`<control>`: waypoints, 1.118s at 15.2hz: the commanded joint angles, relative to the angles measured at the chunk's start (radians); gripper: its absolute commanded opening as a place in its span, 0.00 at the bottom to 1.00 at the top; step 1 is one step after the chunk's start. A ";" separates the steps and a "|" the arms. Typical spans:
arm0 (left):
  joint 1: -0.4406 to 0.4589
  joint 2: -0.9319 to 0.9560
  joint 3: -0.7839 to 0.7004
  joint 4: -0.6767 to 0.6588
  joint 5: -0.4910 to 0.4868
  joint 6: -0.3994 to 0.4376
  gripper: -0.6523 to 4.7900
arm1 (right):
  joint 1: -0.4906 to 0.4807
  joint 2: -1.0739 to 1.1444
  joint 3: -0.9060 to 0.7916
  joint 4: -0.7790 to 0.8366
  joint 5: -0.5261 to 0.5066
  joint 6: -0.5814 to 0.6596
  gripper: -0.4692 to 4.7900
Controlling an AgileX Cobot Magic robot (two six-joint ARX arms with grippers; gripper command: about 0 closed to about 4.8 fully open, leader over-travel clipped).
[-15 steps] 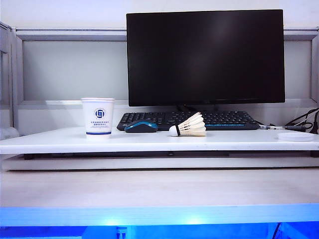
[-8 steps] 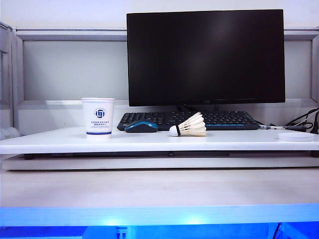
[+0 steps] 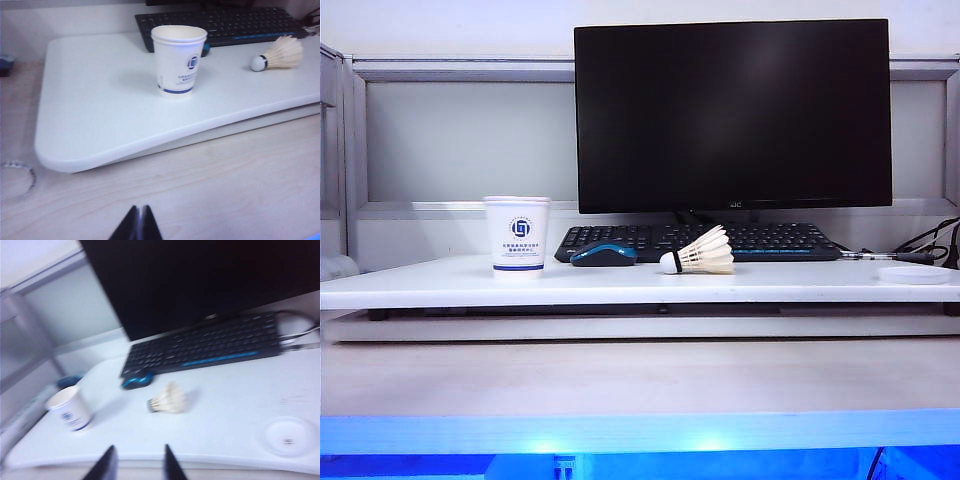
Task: Pick up the badminton from the table and put it into the white paper cup.
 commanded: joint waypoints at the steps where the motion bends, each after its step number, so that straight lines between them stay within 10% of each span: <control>1: 0.000 0.001 0.005 -0.029 0.049 -0.007 0.16 | 0.001 0.118 0.083 0.014 -0.077 0.010 0.49; 7: 0.000 0.001 0.005 -0.030 0.063 -0.048 0.16 | 0.002 0.564 0.369 0.020 -0.283 0.082 0.89; 17: 0.000 0.001 0.005 -0.030 0.062 -0.048 0.16 | 0.003 1.175 0.676 0.055 -0.501 0.117 1.00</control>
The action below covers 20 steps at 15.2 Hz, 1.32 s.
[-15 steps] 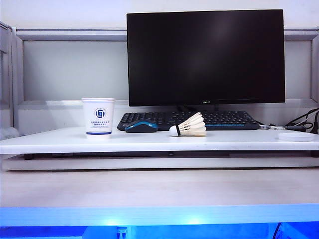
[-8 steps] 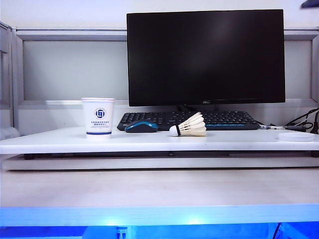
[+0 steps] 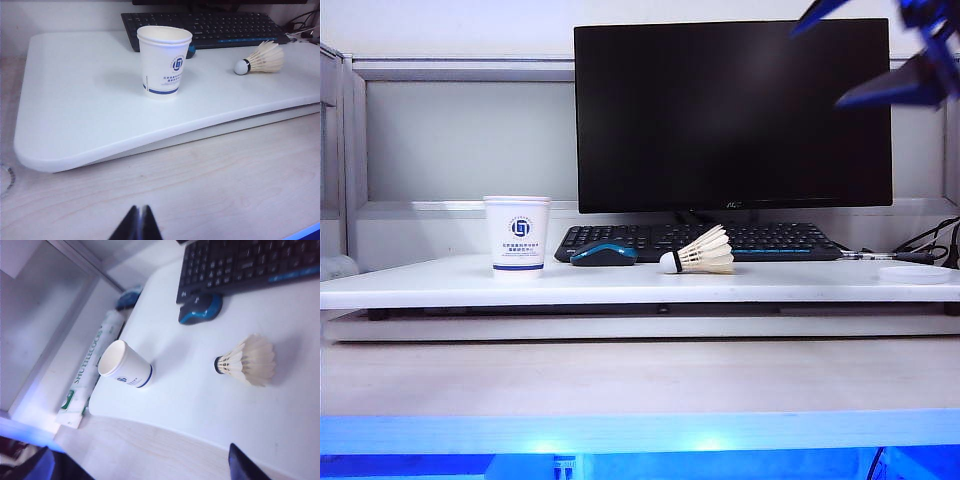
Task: Pick up the badminton from the table and put it into the white paper cup.
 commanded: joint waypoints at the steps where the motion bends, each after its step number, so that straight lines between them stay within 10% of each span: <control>1: 0.000 0.000 0.003 -0.026 0.014 -0.003 0.16 | 0.026 0.155 0.091 0.051 -0.057 0.046 1.00; 20: 0.001 0.000 0.003 -0.026 0.014 -0.003 0.16 | 0.143 0.690 0.359 0.178 0.052 0.101 1.00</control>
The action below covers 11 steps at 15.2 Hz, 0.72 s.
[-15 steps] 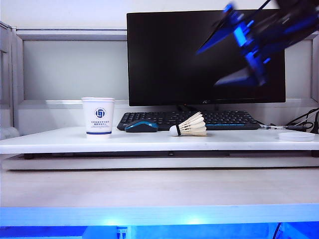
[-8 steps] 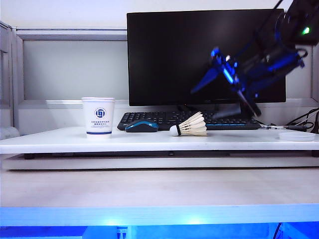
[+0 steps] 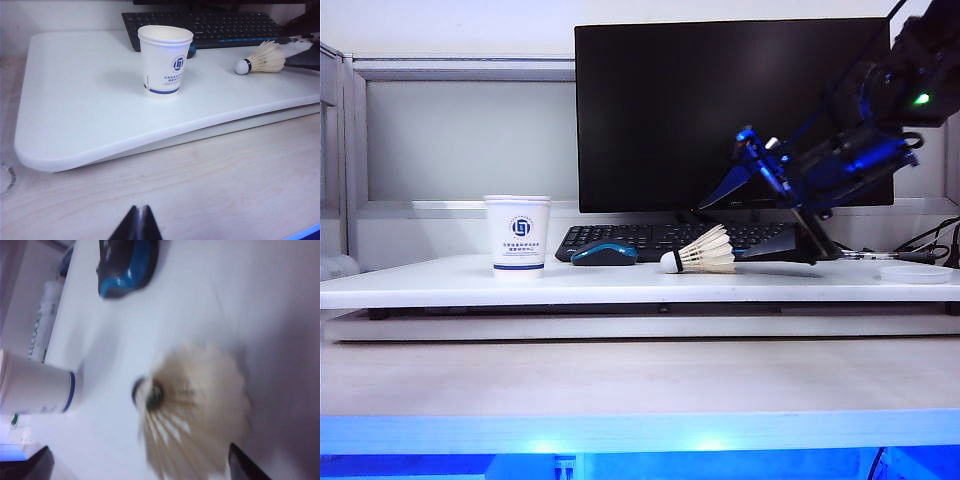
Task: Pick up the badminton from the table and put it into the white paper cup.
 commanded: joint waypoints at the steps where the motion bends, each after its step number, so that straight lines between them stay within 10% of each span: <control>1: 0.001 0.000 0.003 -0.025 0.014 -0.003 0.16 | 0.017 0.034 0.062 0.022 -0.001 0.019 1.00; 6: 0.001 0.000 0.003 -0.025 0.013 -0.003 0.16 | 0.042 0.066 0.105 0.018 0.017 0.027 0.87; 11: 0.001 0.000 0.003 -0.025 0.013 -0.003 0.16 | 0.049 0.070 0.105 0.016 0.022 0.026 0.37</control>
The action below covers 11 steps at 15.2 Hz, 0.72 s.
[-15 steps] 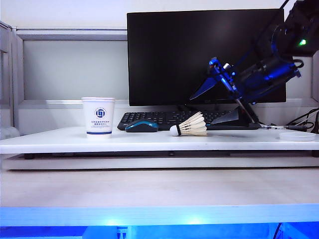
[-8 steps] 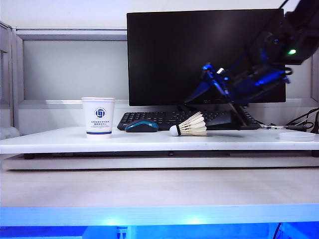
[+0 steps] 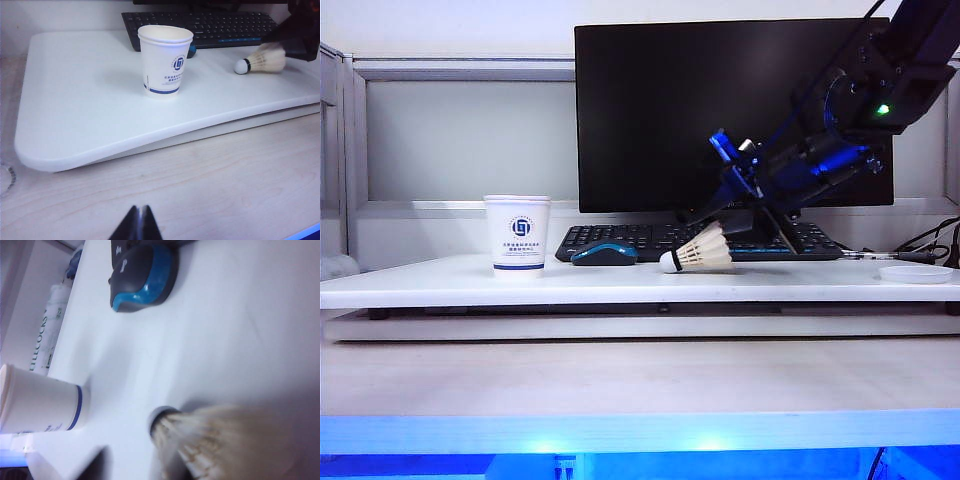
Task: Pick up the badminton from the table and put it into the white paper cup.
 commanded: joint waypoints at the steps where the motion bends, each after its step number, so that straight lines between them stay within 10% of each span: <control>1: 0.001 0.000 0.003 -0.026 0.013 -0.003 0.16 | 0.003 -0.002 0.005 0.014 -0.002 0.000 0.35; 3: 0.001 0.000 0.003 -0.026 0.013 -0.003 0.16 | 0.003 -0.002 0.005 0.025 -0.002 0.000 0.08; 11: 0.001 0.000 0.003 -0.025 0.013 -0.003 0.16 | 0.016 -0.062 0.005 0.099 -0.054 -0.001 0.08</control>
